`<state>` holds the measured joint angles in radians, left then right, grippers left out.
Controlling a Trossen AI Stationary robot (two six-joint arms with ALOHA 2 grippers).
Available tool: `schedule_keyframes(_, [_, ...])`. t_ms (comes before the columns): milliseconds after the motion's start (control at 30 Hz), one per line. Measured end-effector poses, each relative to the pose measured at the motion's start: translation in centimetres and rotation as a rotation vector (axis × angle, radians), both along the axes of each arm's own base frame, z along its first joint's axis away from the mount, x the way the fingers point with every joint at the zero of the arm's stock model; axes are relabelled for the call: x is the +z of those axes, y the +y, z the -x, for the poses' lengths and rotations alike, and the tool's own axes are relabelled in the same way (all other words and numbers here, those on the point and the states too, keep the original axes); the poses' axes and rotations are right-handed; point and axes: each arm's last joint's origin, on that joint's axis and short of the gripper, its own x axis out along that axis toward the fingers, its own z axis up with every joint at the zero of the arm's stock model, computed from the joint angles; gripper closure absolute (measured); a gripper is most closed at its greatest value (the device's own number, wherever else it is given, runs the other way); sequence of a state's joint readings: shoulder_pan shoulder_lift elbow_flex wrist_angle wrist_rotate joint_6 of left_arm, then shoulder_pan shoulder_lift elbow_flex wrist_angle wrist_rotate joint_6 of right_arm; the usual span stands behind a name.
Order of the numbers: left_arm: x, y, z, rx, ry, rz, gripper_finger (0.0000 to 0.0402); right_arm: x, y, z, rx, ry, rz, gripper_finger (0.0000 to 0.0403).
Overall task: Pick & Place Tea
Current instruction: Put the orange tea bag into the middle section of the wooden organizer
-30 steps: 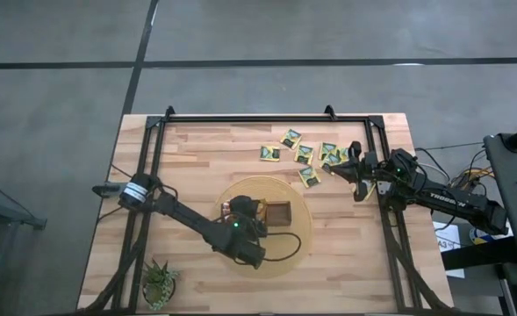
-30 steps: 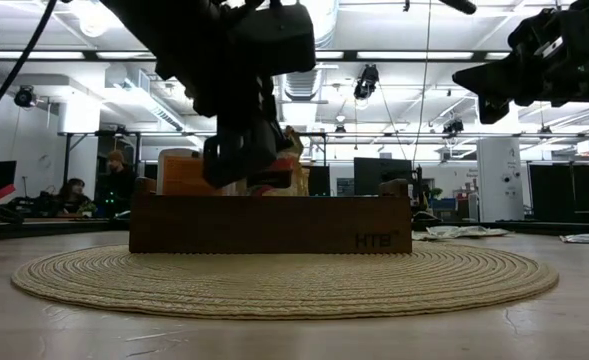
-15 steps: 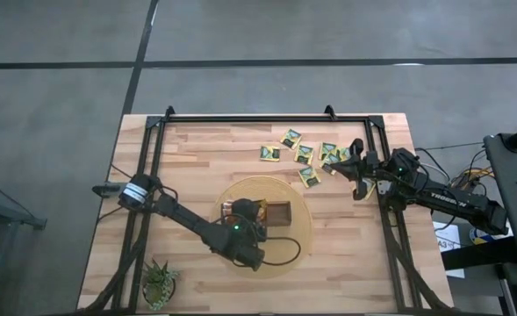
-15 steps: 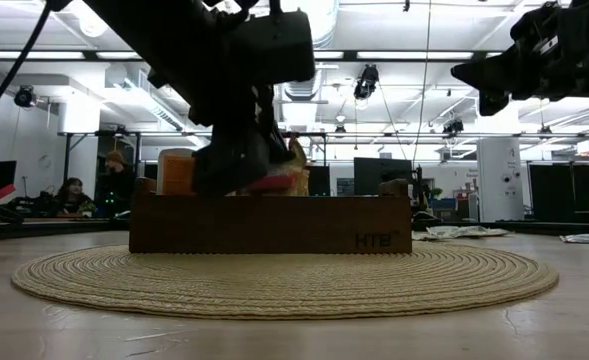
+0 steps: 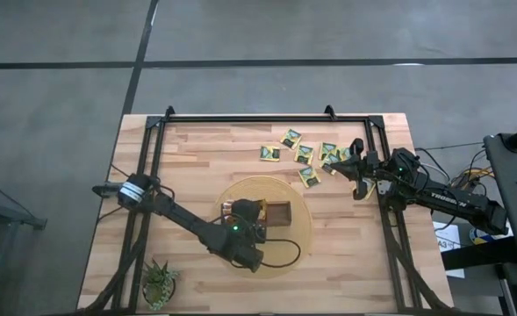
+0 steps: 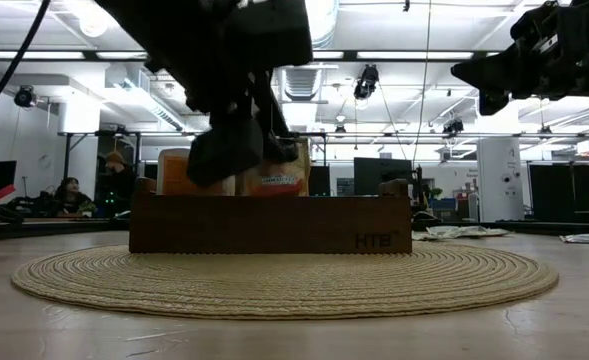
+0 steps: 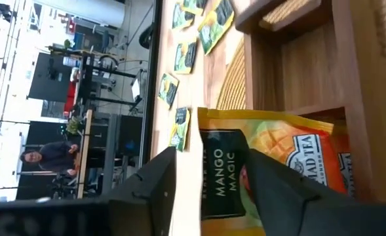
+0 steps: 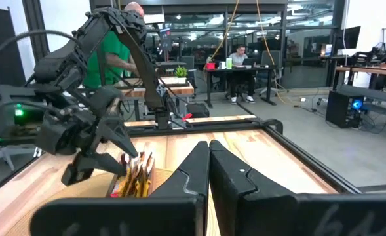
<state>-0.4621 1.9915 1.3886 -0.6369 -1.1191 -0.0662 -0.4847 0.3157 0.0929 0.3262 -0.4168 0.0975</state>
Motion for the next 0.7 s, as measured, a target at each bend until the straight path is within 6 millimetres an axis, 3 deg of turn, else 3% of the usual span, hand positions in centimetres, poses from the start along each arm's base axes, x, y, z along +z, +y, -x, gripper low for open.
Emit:
schedule_keyframes(333, [4.1, -1.5, -0.3, -0.032, -0.072, 0.071, 0.0211, -0.1, 0.0, 0.0, 0.000, 0.007, -0.004, 0.0394])
schedule_keyframes(700, [2.0, -1.0, 0.8, -0.012, -0.019, 0.057, 0.0211, -0.1, 0.0, 0.0, 0.001, 0.007, -0.008, 0.0394])
